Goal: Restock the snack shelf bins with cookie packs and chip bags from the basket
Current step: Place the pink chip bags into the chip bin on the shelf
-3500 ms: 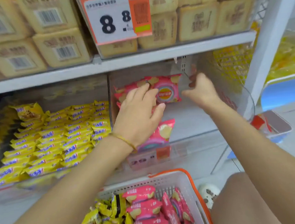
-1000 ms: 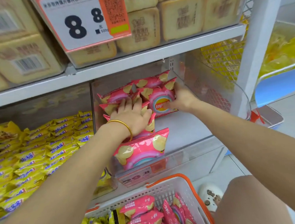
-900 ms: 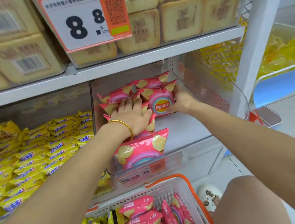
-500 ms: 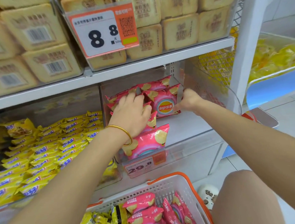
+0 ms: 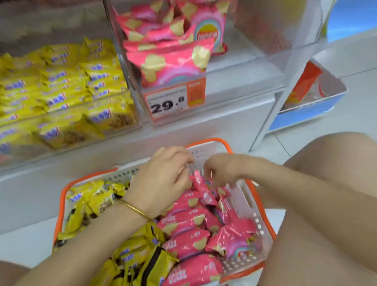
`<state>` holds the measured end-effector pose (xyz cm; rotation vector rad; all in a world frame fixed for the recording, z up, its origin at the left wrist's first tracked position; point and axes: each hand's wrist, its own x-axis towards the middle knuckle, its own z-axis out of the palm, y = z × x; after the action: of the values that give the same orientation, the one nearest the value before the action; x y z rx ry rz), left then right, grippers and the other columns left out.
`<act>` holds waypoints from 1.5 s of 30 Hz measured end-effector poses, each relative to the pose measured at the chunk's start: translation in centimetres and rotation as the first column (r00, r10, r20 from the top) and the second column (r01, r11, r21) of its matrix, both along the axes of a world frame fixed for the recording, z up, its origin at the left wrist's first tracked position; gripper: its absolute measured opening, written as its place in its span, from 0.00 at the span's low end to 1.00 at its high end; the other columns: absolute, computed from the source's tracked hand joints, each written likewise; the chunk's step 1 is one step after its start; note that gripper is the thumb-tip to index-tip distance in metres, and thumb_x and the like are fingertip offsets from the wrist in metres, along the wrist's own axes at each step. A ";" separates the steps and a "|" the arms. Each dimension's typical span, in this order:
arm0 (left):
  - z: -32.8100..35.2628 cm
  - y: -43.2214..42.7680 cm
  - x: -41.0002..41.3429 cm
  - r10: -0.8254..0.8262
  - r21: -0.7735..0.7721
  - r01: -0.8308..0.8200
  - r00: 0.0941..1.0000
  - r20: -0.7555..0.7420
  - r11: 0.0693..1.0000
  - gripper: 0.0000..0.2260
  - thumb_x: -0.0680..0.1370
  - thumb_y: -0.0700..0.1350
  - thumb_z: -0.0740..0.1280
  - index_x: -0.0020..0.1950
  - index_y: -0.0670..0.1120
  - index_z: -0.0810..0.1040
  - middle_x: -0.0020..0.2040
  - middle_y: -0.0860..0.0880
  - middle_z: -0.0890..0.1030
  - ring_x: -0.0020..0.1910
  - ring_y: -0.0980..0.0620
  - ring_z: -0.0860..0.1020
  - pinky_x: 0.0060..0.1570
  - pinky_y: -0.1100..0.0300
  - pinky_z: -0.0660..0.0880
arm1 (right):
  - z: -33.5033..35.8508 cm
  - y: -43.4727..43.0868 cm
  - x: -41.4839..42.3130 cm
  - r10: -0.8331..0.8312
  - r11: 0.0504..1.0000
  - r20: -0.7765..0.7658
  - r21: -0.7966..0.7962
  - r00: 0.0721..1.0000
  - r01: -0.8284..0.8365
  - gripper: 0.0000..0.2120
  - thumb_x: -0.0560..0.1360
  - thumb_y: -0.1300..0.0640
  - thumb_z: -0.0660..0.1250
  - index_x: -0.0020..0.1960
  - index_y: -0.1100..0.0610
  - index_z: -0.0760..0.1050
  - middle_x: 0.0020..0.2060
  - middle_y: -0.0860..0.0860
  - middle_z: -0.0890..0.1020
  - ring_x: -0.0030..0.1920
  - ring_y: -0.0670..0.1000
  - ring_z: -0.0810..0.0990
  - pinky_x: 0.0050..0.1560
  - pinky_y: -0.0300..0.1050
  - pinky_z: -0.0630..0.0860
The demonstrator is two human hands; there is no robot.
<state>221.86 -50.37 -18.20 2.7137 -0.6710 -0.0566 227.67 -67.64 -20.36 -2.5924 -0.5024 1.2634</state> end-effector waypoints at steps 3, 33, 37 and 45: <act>-1.9 0.3 -0.6 -0.005 0.127 0.011 0.999 -0.051 0.992 0.20 0.73 0.51 0.51 0.51 0.45 0.79 0.52 0.47 0.79 0.53 0.44 0.77 0.54 0.52 0.73 | -4.8 0.8 -2.0 0.237 0.924 -0.310 -0.219 0.921 -0.312 0.28 0.73 0.50 0.71 0.69 0.59 0.69 0.64 0.54 0.73 0.50 0.54 0.78 0.44 0.45 0.78; -6.0 -2.5 -1.7 0.033 -0.052 -0.065 0.880 -0.473 0.997 0.17 0.78 0.49 0.64 0.66 0.46 0.71 0.62 0.48 0.73 0.60 0.53 0.72 0.59 0.63 0.67 | -3.9 -2.4 -1.4 0.413 0.901 -0.043 -0.122 0.910 -0.415 0.14 0.73 0.62 0.69 0.58 0.62 0.74 0.38 0.46 0.71 0.45 0.49 0.70 0.37 0.38 0.67; -5.7 -2.4 -1.5 0.039 -0.198 -0.166 0.851 -0.523 0.966 0.28 0.75 0.51 0.69 0.71 0.45 0.64 0.65 0.52 0.70 0.63 0.56 0.70 0.58 0.66 0.66 | 0.1 -4.7 0.9 0.108 0.987 0.050 0.112 0.993 -0.113 0.10 0.74 0.66 0.66 0.54 0.59 0.76 0.35 0.45 0.74 0.38 0.45 0.73 0.36 0.30 0.69; -4.7 -2.2 0.0 0.108 -0.526 -0.498 0.789 -0.605 0.689 0.18 0.69 0.45 0.75 0.55 0.50 0.72 0.44 0.51 0.78 0.49 0.49 0.79 0.56 0.49 0.76 | 1.5 -5.9 1.4 -0.253 0.851 -0.124 0.444 0.960 0.281 0.06 0.78 0.61 0.63 0.51 0.57 0.78 0.42 0.52 0.81 0.39 0.45 0.80 0.46 0.46 0.78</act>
<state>221.85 -52.55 -22.91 1.9176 -0.0040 -0.3947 229.11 -73.57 -18.89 -2.1302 -0.3570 0.9847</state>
